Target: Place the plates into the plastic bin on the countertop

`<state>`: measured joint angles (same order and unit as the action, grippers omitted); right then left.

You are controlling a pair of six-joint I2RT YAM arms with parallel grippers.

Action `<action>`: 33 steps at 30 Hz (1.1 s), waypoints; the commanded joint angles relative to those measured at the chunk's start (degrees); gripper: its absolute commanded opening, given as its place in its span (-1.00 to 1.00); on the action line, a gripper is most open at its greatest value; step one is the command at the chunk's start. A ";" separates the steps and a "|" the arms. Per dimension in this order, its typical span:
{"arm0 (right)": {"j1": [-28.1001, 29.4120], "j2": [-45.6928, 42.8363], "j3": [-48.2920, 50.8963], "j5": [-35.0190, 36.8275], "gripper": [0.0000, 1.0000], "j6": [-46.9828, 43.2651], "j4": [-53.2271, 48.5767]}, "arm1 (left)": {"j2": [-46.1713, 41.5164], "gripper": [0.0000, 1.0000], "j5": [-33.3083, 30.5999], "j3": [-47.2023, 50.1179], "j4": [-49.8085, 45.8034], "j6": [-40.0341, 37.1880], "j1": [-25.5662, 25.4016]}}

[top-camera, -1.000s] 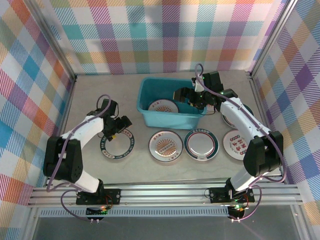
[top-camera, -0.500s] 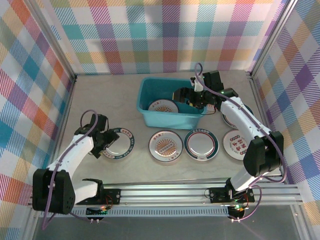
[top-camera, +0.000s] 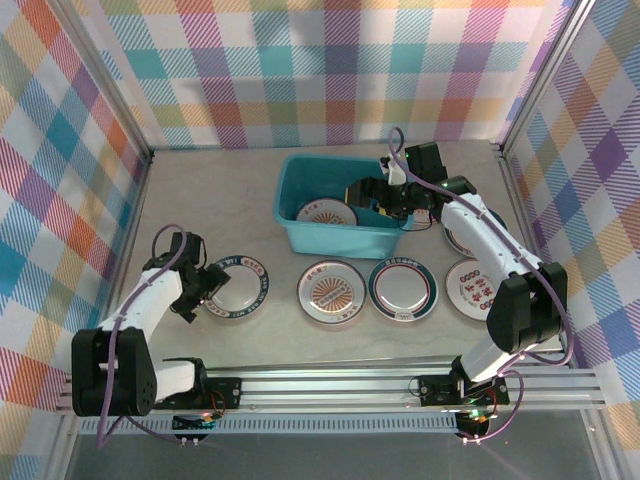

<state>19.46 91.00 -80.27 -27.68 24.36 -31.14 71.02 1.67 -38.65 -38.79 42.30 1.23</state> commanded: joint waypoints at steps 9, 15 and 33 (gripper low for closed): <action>-0.18 0.54 -2.23 -0.05 0.98 -0.04 -0.29 | 5.43 0.80 5.49 1.25 6.07 -5.77 1.48; -0.18 0.77 -2.01 0.42 0.98 0.82 0.15 | 6.61 0.72 6.50 2.13 7.63 -7.32 1.93; 0.28 1.28 -0.99 1.10 0.98 1.98 1.43 | 6.36 0.16 7.23 5.34 10.40 -8.49 2.19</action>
<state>19.49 91.44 -80.42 -26.96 26.13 -30.89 76.01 5.04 -35.77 -32.77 34.59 3.20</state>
